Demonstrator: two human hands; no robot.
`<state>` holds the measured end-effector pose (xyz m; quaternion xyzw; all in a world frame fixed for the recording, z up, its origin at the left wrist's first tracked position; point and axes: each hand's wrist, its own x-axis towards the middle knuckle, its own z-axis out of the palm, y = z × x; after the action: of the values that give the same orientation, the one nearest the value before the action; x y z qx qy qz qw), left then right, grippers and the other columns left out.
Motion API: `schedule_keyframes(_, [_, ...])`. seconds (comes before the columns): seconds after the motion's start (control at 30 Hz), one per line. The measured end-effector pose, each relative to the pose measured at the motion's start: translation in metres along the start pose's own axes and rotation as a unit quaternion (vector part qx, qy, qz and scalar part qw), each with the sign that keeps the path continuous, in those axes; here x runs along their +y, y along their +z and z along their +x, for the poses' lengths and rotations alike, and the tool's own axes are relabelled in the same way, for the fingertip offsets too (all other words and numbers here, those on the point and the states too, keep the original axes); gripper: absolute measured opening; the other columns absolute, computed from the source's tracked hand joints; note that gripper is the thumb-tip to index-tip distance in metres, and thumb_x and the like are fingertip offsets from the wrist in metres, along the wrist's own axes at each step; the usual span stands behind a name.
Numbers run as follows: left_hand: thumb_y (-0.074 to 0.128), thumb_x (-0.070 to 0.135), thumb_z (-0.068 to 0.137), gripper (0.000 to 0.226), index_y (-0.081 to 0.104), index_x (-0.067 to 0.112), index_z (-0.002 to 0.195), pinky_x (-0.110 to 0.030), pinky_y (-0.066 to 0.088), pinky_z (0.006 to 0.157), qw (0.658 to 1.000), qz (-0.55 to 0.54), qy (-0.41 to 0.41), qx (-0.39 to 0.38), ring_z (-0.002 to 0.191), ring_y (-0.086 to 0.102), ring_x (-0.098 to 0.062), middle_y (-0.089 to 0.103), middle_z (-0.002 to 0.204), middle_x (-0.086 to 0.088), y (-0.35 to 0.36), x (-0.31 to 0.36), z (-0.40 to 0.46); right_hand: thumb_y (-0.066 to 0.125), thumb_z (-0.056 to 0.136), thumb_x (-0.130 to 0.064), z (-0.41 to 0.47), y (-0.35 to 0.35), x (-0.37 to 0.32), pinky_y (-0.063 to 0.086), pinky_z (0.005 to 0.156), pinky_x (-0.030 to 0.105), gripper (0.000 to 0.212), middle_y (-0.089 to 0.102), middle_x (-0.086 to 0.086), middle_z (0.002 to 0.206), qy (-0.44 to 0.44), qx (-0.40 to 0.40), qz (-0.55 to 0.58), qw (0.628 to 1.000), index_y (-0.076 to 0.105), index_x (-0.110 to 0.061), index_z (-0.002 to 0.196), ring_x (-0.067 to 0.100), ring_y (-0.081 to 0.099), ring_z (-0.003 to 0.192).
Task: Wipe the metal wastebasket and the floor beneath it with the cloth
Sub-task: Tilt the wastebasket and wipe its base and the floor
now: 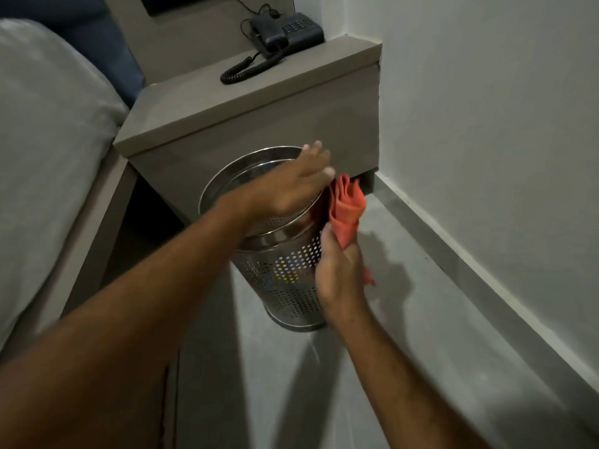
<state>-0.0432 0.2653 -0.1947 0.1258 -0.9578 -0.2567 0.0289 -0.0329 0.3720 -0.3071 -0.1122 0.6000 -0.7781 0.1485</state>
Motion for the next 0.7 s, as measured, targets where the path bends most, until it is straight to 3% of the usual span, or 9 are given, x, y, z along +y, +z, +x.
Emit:
schedule_keyframes(0.07, [0.034, 0.036, 0.1, 0.056, 0.018, 0.021, 0.152, -0.029, -0.003, 0.119, 0.996, 0.019, 0.069, -0.055, 0.146, -0.01, -0.01, 0.003, 0.161, 0.005, -0.007, -0.014, -0.028, 0.05, 0.093, -0.043, 0.005, 0.008, -0.014, 0.05, 0.105, 0.022, 0.031, 0.07, -0.015, 0.123, -0.058, -0.027, 0.051, 0.997, 0.065, -0.045, 0.12, 0.006, 0.066, 0.123])
schedule_keyframes(0.17, [0.032, 0.03, 0.098, 0.056, 0.019, 0.018, 0.151, -0.035, -0.001, 0.121, 0.995, 0.047, 0.078, -0.044, 0.148, -0.005, -0.012, 0.009, 0.162, 0.001, -0.006, -0.013, -0.035, 0.051, 0.09, -0.043, -0.002, 0.014, 0.008, 0.046, 0.116, 0.032, 0.06, 0.062, 0.002, 0.143, -0.075, -0.014, 0.074, 0.994, 0.054, -0.022, 0.145, 0.014, 0.058, 0.135])
schedule_keyframes(0.23, [0.032, 0.027, 0.1, 0.054, 0.02, 0.014, 0.151, -0.036, -0.001, 0.122, 0.995, 0.068, 0.066, -0.032, 0.149, -0.003, -0.012, 0.011, 0.162, -0.003, -0.005, -0.007, -0.031, 0.056, 0.084, -0.042, -0.021, 0.011, 0.04, 0.041, 0.119, 0.027, 0.072, 0.058, 0.006, 0.147, -0.009, 0.007, 0.085, 0.996, 0.047, -0.017, 0.151, 0.019, 0.053, 0.14])
schedule_keyframes(0.3, [0.031, 0.026, 0.101, 0.052, 0.02, 0.014, 0.151, -0.036, -0.002, 0.122, 0.996, 0.072, 0.055, -0.026, 0.149, -0.005, -0.012, 0.011, 0.162, -0.002, -0.003, -0.004, -0.028, 0.058, 0.083, -0.042, -0.037, -0.006, 0.076, 0.035, 0.108, 0.004, 0.067, 0.06, 0.01, 0.143, 0.095, 0.027, 0.046, 0.994, 0.051, -0.019, 0.145, 0.027, 0.052, 0.136])
schedule_keyframes(0.37, [0.029, 0.026, 0.102, 0.052, 0.019, 0.016, 0.151, -0.037, -0.002, 0.121, 0.997, 0.066, 0.034, -0.013, 0.149, -0.005, -0.013, 0.01, 0.162, -0.002, -0.001, -0.004, -0.026, 0.051, 0.1, -0.038, -0.044, -0.02, 0.098, 0.033, 0.112, 0.013, 0.057, 0.053, 0.013, 0.152, 0.15, 0.01, -0.075, 0.986, 0.042, -0.018, 0.153, 0.031, 0.05, 0.14])
schedule_keyframes(0.43, [0.029, 0.027, 0.102, 0.052, 0.019, 0.016, 0.151, -0.039, -0.003, 0.121, 0.998, 0.056, 0.016, -0.007, 0.149, -0.005, -0.015, 0.01, 0.162, -0.002, 0.0, 0.0, -0.02, 0.045, 0.107, -0.039, -0.033, -0.019, 0.096, 0.033, 0.114, 0.028, 0.052, 0.057, 0.0, 0.143, 0.165, 0.046, -0.104, 0.98, 0.038, -0.028, 0.157, 0.028, 0.053, 0.138])
schedule_keyframes(0.5, [0.03, 0.026, 0.101, 0.052, 0.02, 0.014, 0.151, -0.041, -0.002, 0.121, 0.998, 0.059, -0.004, 0.009, 0.15, -0.003, -0.019, 0.011, 0.162, -0.005, 0.001, 0.004, -0.015, 0.047, 0.102, -0.038, -0.017, -0.001, 0.064, 0.03, 0.102, 0.019, 0.047, 0.06, -0.008, 0.123, 0.117, 0.057, -0.065, 0.989, 0.051, -0.03, 0.148, 0.022, 0.06, 0.127])
schedule_keyframes(0.6, [0.031, 0.025, 0.1, 0.052, 0.024, 0.01, 0.149, -0.048, -0.001, 0.119, 0.996, 0.069, -0.041, 0.031, 0.15, -0.002, -0.028, 0.014, 0.162, -0.011, 0.002, 0.008, 0.0, 0.051, 0.09, -0.038, 0.0, 0.029, 0.013, 0.041, 0.092, 0.003, 0.053, 0.069, -0.004, 0.124, -0.03, 0.058, 0.039, 0.997, 0.061, -0.022, 0.139, 0.004, 0.065, 0.111])
schedule_keyframes(0.7, [0.031, 0.026, 0.098, 0.049, 0.033, 0.011, 0.144, -0.053, -0.002, 0.117, 0.994, 0.052, -0.08, 0.045, 0.149, -0.003, -0.033, 0.015, 0.161, -0.012, 0.006, 0.009, 0.009, 0.053, 0.092, -0.032, 0.001, 0.039, 0.013, 0.048, 0.101, 0.014, 0.057, 0.065, 0.002, 0.134, -0.065, 0.054, 0.087, 0.993, 0.053, -0.013, 0.146, 0.003, 0.063, 0.12])
